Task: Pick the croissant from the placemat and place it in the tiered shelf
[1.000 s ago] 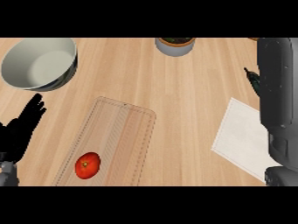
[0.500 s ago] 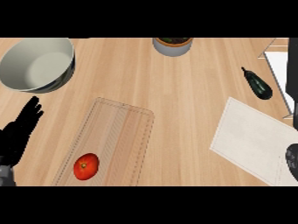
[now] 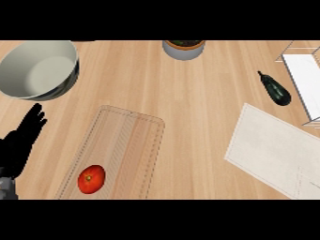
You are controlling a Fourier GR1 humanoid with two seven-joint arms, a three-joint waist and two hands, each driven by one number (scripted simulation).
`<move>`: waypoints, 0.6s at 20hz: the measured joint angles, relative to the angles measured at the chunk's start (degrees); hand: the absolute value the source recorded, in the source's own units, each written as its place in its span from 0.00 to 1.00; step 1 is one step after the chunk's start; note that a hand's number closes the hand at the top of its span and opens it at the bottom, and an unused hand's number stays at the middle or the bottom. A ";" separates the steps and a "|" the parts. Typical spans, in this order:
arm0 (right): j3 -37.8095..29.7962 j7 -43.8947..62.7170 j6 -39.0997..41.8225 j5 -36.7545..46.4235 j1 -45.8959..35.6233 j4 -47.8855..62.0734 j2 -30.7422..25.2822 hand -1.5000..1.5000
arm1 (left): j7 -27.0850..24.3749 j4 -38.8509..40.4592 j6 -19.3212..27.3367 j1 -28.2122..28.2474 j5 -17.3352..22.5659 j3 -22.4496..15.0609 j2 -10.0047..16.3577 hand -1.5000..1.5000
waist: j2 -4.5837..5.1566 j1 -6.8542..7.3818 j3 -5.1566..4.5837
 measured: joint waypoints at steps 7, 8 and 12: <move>-2.84 -0.93 -1.11 1.94 0.56 5.78 -4.42 1.00 | -0.09 -0.46 -0.24 0.33 -0.36 0.53 0.27 0.50 | 0.09 0.10 0.04; -3.34 -1.28 -1.36 1.84 0.95 6.08 -5.15 1.00 | 0.17 -0.35 -0.20 0.09 -0.36 0.61 0.24 0.50 | 0.07 -0.05 0.04; -5.52 -2.38 -3.74 0.80 2.61 7.06 -7.47 1.00 | 0.01 -0.09 -0.40 -0.28 -0.37 0.90 0.07 0.50 | 0.05 -0.24 0.06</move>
